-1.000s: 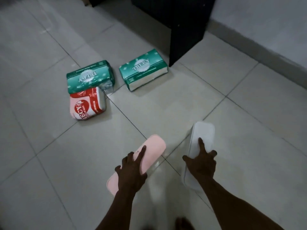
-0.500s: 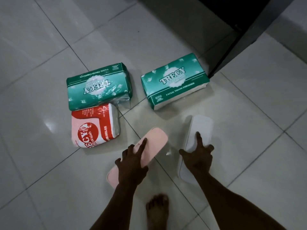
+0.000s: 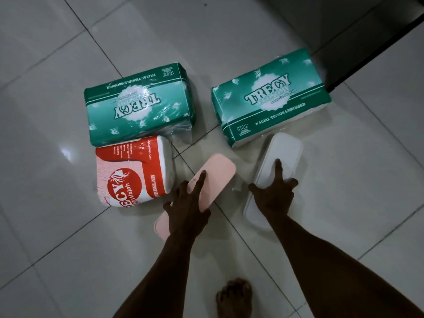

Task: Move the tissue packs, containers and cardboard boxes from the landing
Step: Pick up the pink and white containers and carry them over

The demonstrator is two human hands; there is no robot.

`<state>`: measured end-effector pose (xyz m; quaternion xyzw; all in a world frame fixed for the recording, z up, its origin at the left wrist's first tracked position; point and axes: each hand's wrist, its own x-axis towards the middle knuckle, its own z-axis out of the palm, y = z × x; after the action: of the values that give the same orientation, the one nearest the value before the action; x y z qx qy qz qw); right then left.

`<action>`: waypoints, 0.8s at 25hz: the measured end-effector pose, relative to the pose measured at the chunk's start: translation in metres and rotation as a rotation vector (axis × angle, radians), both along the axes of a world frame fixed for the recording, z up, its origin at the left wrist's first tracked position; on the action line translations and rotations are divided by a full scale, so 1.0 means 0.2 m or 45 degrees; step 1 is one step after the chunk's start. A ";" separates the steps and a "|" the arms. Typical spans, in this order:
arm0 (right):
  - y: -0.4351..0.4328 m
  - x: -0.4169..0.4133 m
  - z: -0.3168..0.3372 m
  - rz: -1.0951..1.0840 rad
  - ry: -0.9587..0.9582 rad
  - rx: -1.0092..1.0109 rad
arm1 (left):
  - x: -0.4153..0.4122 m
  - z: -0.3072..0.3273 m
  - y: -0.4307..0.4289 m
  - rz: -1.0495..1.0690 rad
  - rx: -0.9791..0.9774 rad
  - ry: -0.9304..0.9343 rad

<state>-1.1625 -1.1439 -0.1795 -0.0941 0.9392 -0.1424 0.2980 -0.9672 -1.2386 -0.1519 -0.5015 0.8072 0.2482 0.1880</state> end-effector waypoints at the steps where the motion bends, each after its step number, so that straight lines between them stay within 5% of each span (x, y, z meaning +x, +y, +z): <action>1: 0.00 0.00 -0.01 -0.003 -0.001 0.005 | -0.01 -0.02 -0.01 0.019 0.002 0.001; 20: 0.01 -0.02 -0.07 0.115 0.028 0.075 | -0.22 -0.17 0.04 0.438 0.196 0.194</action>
<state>-1.1662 -1.1421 -0.1944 -0.1292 0.9410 -0.1001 0.2965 -1.0113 -1.2304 -0.1865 -0.5957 0.7002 0.3749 0.1190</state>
